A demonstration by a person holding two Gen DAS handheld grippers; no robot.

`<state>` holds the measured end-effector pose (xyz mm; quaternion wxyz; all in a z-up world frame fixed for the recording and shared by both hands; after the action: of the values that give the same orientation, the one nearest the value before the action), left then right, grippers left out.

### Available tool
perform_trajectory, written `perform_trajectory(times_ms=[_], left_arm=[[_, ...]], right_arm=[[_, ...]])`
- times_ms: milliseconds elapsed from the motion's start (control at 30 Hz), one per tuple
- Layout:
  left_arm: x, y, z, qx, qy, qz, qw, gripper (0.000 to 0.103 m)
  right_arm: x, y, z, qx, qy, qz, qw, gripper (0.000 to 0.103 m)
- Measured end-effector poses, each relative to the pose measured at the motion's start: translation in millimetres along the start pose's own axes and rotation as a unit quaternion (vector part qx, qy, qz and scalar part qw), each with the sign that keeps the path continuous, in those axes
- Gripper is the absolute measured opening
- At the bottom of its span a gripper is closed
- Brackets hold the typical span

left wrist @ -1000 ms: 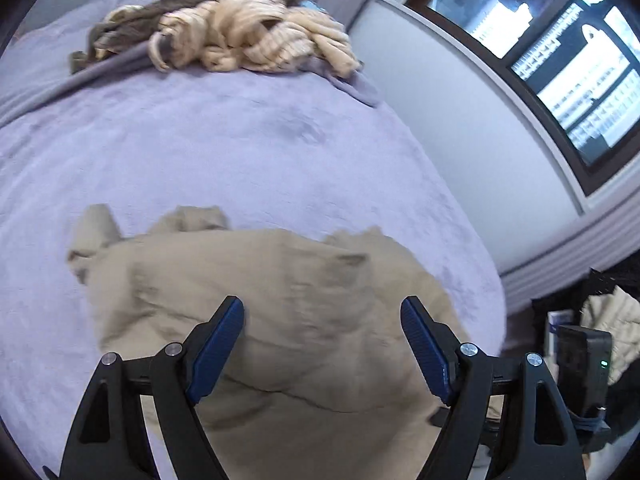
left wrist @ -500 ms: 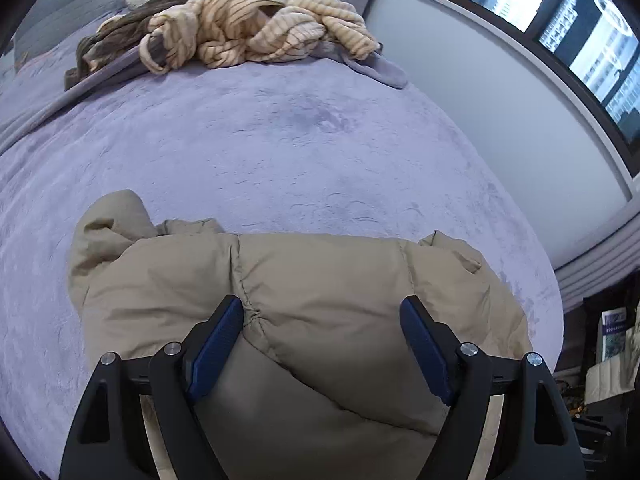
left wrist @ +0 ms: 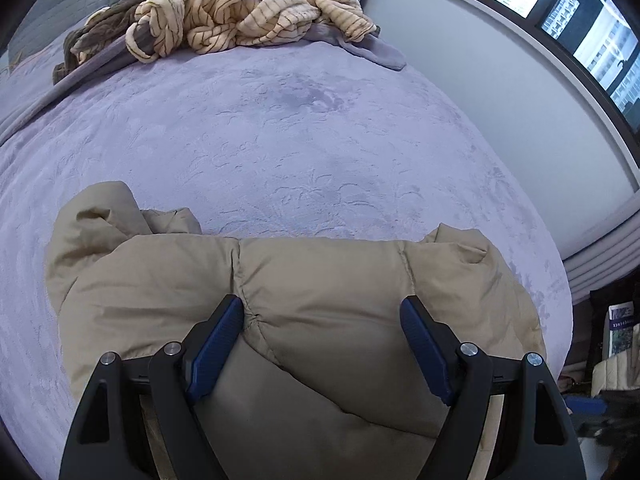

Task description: Fold large clothes

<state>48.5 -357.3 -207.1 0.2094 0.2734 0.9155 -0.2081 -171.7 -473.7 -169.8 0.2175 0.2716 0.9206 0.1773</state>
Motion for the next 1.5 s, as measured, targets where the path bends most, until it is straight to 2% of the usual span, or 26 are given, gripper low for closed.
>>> perform_trajectory(times_ms=[33, 133, 167, 267, 300, 367, 400, 467, 567, 667, 833, 967, 1100, 1133, 1167, 1267, 1300, 1367, 1400, 1500], left_arm=[[0.5, 0.4, -0.6, 0.001, -0.001, -0.001, 1.0000, 0.081], [0.7, 0.7, -1.2, -0.002, -0.001, 0.001, 1.0000, 0.081], [0.8, 1.8, -1.9, -0.001, -0.002, 0.000, 1.0000, 0.081], [1.2, 6.3, -5.4, 0.002, -0.002, -0.003, 1.0000, 0.081], [1.1, 7.2, -5.8, 0.003, -0.002, -0.004, 1.0000, 0.081], [0.8, 7.5, -5.6, -0.002, -0.003, -0.004, 1.0000, 0.081], [0.5, 7.4, -5.0, -0.005, -0.003, -0.003, 1.0000, 0.081], [0.2, 5.7, -2.4, -0.011, 0.000, 0.000, 0.9999, 0.081], [2.1, -1.3, 2.3, -0.024, 0.011, 0.018, 0.9995, 0.081], [1.4, -1.4, -9.4, -0.021, 0.017, 0.011, 0.9996, 0.081], [13.9, 21.6, -60.1, -0.014, 0.007, -0.014, 0.9998, 0.081], [52.0, 37.2, -83.4, -0.020, 0.036, -0.035, 0.9985, 0.081], [97.7, 38.7, -83.6, -0.035, 0.069, -0.051, 0.9957, 0.082], [106.1, 38.3, -82.6, -0.037, 0.074, -0.055, 0.9950, 0.090], [113.3, 37.2, -81.6, -0.036, 0.078, -0.062, 0.9944, 0.092], [125.9, 35.5, -80.5, -0.040, 0.076, -0.078, 0.9932, 0.092], [127.0, 35.8, -80.9, -0.041, 0.074, -0.084, 0.9928, 0.092], [128.9, 36.5, -81.8, -0.041, 0.070, -0.099, 0.9917, 0.092], [129.2, 37.1, -81.9, -0.042, 0.069, -0.105, 0.9912, 0.092], [132.4, 37.3, -83.3, -0.043, 0.064, -0.117, 0.9901, 0.093]], right_arm=[[-13.5, 7.5, -7.9, -0.020, -0.015, -0.005, 1.000, 0.064], [-51.8, 29.2, -2.0, -0.075, -0.020, -0.012, 0.997, 0.065], [-62.6, 37.0, 5.5, -0.080, -0.018, -0.011, 0.997, 0.065], [-94.4, 48.7, 48.7, -0.104, 0.007, 0.016, 0.994, 0.064], [-101.4, 49.9, 62.6, -0.110, 0.016, 0.030, 0.993, 0.062], [-109.9, 51.7, 90.9, -0.116, 0.040, 0.046, 0.991, 0.036], [-110.0, 46.9, 104.1, -0.085, 0.052, 0.046, 0.994, 0.017], [-109.0, 38.9, 121.9, -0.053, 0.062, 0.039, 0.996, 0.010], [-95.3, 24.9, 137.2, -0.045, 0.076, 0.041, 0.995, 0.005], [-90.3, 21.9, 145.1, -0.050, 0.082, 0.053, 0.994, 0.005], [-91.5, 25.6, 147.6, -0.047, 0.082, 0.040, 0.995, 0.005], [-85.6, 20.2, 141.1, -0.061, 0.079, 0.046, 0.994, 0.006], [-85.1, 21.8, 131.5, -0.078, 0.085, 0.055, 0.992, 0.007], [-84.8, 24.7, 126.3, -0.078, 0.087, 0.049, 0.992, 0.009], [-84.5, 27.0, 121.3, -0.078, 0.089, 0.042, 0.992, 0.012], [-78.4, 37.7, 99.0, -0.082, 0.095, 0.010, 0.992, 0.012], [-74.5, 41.9, 89.8, -0.085, 0.097, -0.004, 0.992, 0.014], [-63.4, 47.4, 72.5, -0.084, 0.099, -0.032, 0.991, 0.028], [-57.7, 49.1, 65.9, -0.081, 0.098, -0.045, 0.991, 0.041], [-34.7, 50.9, 51.8, -0.059, 0.107, -0.085, 0.989, 0.042]])
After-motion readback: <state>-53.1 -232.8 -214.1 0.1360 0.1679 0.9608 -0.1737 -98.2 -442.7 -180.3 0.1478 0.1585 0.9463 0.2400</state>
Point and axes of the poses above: each gripper's, at about its wrist camera, not at the fingertips, and z roughly the way its jaws point, y to its left, x to its underside, the point moved 9 cm from there along z, roughly the way its jaws point, and after that the axes turned 1 degree about -z, right-handed, at the moved point
